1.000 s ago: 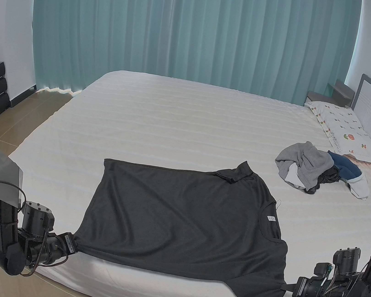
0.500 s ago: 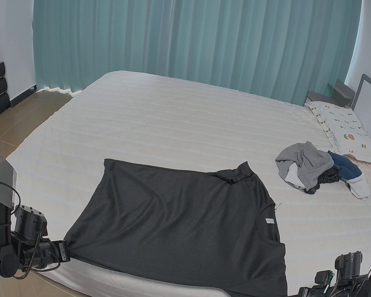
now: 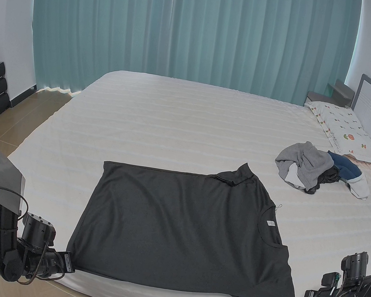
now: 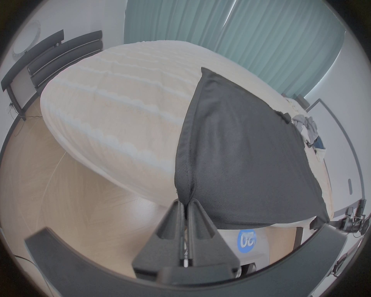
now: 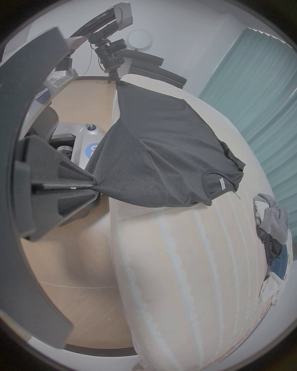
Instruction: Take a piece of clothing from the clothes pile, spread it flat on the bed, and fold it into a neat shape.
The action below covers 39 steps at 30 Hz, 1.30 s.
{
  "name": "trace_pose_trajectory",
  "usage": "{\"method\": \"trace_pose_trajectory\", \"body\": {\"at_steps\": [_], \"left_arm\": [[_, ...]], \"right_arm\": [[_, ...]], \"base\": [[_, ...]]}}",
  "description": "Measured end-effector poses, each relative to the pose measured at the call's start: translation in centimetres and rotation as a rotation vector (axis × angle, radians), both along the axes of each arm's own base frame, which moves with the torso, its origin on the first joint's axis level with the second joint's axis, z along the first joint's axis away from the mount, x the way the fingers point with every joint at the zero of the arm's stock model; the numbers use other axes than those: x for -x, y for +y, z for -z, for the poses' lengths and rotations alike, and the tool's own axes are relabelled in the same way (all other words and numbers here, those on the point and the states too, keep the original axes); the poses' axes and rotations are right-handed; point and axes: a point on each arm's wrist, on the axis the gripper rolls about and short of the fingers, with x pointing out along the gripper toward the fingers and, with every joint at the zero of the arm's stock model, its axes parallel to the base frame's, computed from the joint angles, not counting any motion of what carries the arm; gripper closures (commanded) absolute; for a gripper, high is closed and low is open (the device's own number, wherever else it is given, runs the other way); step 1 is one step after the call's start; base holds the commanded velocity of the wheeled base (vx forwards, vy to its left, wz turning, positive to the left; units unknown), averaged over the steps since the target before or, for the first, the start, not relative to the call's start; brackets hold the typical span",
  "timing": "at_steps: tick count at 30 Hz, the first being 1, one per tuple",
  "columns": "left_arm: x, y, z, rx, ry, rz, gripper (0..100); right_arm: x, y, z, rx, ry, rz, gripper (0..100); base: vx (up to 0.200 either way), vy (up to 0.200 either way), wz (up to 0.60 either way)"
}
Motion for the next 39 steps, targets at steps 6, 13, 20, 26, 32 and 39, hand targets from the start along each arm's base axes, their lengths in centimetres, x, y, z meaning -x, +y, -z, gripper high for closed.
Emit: {"method": "trace_pose_trajectory", "body": {"at_steps": [6,13,20,26,32,39], "left_arm": [[1.2,0.0,-0.5,-0.032,0.083,0.024,100],[2.0,0.1,-1.2,-0.081,0.121,0.064,100],[3.2,0.3,-1.6,-0.126,0.194,0.116,100],[2.4,0.2,-2.4,-0.097,0.100,0.086,100],[-0.1,-0.1,-3.9,0.032,-0.109,-0.059,100],[-2.7,-0.4,-5.2,0.145,-0.266,-0.150,100]], "right_arm": [[0.6,0.0,-0.1,0.013,0.028,-0.024,100],[1.2,0.0,-0.3,0.018,0.054,-0.031,100],[2.1,0.0,-0.7,0.059,0.081,-0.069,100],[1.9,0.0,-1.4,0.058,0.026,-0.060,100],[-0.4,-0.1,-2.8,0.030,-0.069,-0.006,100],[-4.0,0.2,-4.8,-0.016,-0.184,0.054,100]], "base": [[0.000,0.000,0.00],[0.000,0.000,0.00],[0.000,0.000,0.00],[0.000,0.000,0.00],[0.000,0.000,0.00],[0.000,0.000,0.00]]}}
